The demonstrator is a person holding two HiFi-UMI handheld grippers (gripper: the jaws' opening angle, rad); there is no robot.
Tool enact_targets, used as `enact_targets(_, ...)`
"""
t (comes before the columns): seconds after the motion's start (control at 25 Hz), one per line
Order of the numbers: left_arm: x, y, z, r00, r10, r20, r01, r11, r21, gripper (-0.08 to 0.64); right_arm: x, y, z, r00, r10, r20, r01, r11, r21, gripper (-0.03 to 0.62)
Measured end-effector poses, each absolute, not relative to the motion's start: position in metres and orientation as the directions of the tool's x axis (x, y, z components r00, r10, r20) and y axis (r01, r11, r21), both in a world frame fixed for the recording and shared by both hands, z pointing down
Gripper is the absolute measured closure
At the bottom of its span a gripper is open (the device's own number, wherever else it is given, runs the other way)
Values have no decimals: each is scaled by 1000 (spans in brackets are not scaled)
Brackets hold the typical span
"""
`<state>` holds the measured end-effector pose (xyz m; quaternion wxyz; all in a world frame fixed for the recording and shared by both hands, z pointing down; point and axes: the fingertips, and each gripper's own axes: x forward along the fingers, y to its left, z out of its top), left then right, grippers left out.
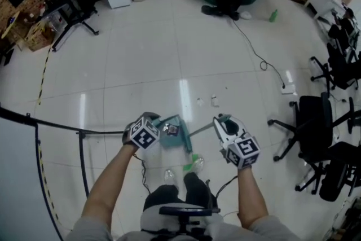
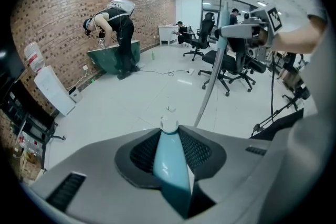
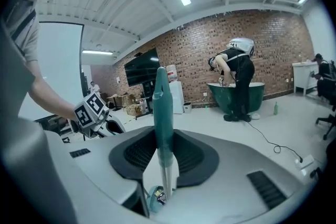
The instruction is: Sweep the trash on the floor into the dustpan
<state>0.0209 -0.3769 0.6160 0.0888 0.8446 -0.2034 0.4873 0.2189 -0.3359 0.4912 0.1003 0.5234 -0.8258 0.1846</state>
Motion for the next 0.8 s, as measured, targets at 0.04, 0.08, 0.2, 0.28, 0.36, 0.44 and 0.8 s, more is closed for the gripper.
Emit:
enact_targets(0.04,28,-385,613,440,-256,860,-427,-903,-51,462,230,-343,488,-424,-833,356,-905,378,-194,488)
enact_targets(0.08,36,-393,611,437,-255,863,-418,-907,-56,462,242,-351,488,-415,-838,355,-910,369,-191,488)
enact_targets(0.2,62,-418,606,436,-251,864,-390,-918,-70,462,277,-370,491,-379,-848,371,-925,342,-163,488)
enact_targets(0.28,78,-434,608,447,-248,859,-378,-923,-70,462,302,-383,490,-343,-859,380,-939,317,-131,488)
enact_targets(0.36,94,-456,610,458,-242,855,-357,-931,-72,462,330,-401,486,-289,-880,377,-957,266,-111,488)
enact_targets(0.44,106,-475,616,456,-219,863,-326,-943,-67,462,360,-416,483,-221,-900,375,-975,200,-96,488)
enact_targets(0.8,156,-533,629,442,-121,889,-242,-970,-12,462,466,-494,493,-40,-926,376,-998,51,20,488)
